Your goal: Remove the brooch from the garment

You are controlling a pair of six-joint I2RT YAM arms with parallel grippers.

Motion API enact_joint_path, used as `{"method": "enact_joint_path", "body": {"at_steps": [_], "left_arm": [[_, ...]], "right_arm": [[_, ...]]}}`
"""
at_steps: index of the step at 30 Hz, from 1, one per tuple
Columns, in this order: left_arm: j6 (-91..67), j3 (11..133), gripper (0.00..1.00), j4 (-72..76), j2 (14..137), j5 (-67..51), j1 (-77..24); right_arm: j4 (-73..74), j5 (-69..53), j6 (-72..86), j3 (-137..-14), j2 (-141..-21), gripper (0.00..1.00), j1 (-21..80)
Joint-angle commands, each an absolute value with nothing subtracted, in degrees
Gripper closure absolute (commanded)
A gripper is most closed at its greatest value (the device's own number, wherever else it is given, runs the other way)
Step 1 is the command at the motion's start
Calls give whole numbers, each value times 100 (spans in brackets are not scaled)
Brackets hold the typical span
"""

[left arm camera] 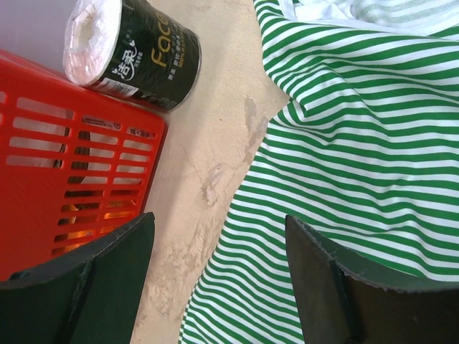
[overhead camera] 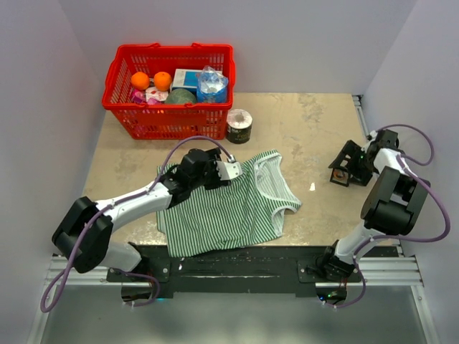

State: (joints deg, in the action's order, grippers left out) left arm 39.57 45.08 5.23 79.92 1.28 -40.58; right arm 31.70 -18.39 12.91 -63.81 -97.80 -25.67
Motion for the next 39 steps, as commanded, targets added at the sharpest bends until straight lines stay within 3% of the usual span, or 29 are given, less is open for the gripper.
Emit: {"method": "enact_joint_path", "body": {"at_steps": [1,7,9,14,18,25,30,35,39], "left_arm": [[3893,4368,23,721,7778,105,-4078],[3867,4193,24,388,7682,26,-4078],[3981,4079,27,11,7638,-499,-4052],[4813,4060,43,-1351,7935,-1878,-3622],[5098,4209,57,-1811,8594,-1609,-3551],[5493,4658,57,-1267,9613,-1047,-3095],[5853,5350,57,-827,10203,-598,-2708],[5967,6011,57,-1492,10021,-1279,-2452],[5565,5959,39,-2311,9064,-2161,-2470]], "right_arm": [[3410,-1845,1107,-6592,-9405,1,-2584],[3908,-2119,1204,-6688,-9071,1,-2575],[4130,-2100,1179,-6776,-8922,1,-2488],[4482,-3277,696,-7092,-8789,1,-2426],[4509,-3761,405,-7635,-8552,1,-2172],[4193,-4140,430,-8191,-8165,1,-1451],[3920,-3571,860,-8331,-8217,1,-1415],[3920,-2990,1229,-8525,-8306,1,-1389],[4192,-2031,1389,-8973,-8437,1,-1371]]}}
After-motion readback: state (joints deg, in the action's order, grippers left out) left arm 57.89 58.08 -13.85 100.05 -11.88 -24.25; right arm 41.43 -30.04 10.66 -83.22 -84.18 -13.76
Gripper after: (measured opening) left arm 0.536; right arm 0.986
